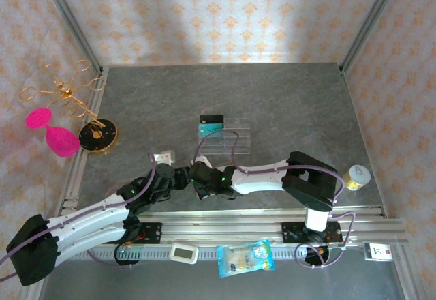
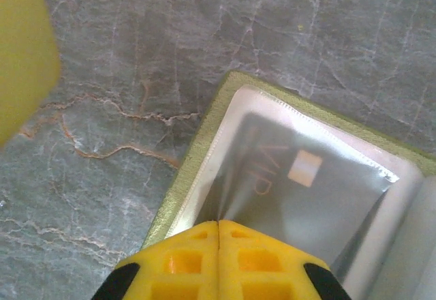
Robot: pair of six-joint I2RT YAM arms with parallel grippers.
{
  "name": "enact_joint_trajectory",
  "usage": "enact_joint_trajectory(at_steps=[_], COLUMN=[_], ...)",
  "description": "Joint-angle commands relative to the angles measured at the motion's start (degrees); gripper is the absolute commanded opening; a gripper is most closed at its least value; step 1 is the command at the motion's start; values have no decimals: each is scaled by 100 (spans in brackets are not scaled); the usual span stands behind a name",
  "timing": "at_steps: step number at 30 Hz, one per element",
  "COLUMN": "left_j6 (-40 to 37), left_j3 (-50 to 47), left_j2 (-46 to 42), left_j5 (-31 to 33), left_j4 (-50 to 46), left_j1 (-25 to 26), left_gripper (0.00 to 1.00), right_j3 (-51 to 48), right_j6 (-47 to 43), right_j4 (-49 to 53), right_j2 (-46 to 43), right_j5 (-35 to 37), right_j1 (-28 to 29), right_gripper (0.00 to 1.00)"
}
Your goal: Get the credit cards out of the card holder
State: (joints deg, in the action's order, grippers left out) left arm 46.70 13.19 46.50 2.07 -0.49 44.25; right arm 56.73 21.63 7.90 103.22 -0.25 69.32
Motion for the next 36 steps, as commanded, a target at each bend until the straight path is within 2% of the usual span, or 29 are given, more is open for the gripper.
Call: enact_joint_trajectory(at_steps=[1, 4, 14, 24, 31, 36], left_j6=[-12, -29, -97, -269, -337, -170], left_j3=[-130, -65, 167, 741, 1189, 1413], left_j2=[153, 390, 1072, 1582, 2266, 2117], left_j5=[-259, -368, -543, -352, -435, -44], left_j4=[277, 352, 769, 550, 333, -142], left_j1=[23, 38, 242, 568, 753, 848], left_gripper=[37, 32, 26, 26, 24, 26], right_j3=[-343, -593, -1286, -1646, -1941, -2135], right_j6=[304, 472, 957, 1171, 1296, 1350], right_j4=[-290, -748, -1412, -1625, -1748, -1833], right_j2=[-231, -501, -1266, -1727, -2066, -2262], right_j5=[-59, -282, -884, -786, -604, -523], right_j1=[-64, -161, -602, -652, -675, -686], right_gripper=[0, 0, 0, 0, 0, 0])
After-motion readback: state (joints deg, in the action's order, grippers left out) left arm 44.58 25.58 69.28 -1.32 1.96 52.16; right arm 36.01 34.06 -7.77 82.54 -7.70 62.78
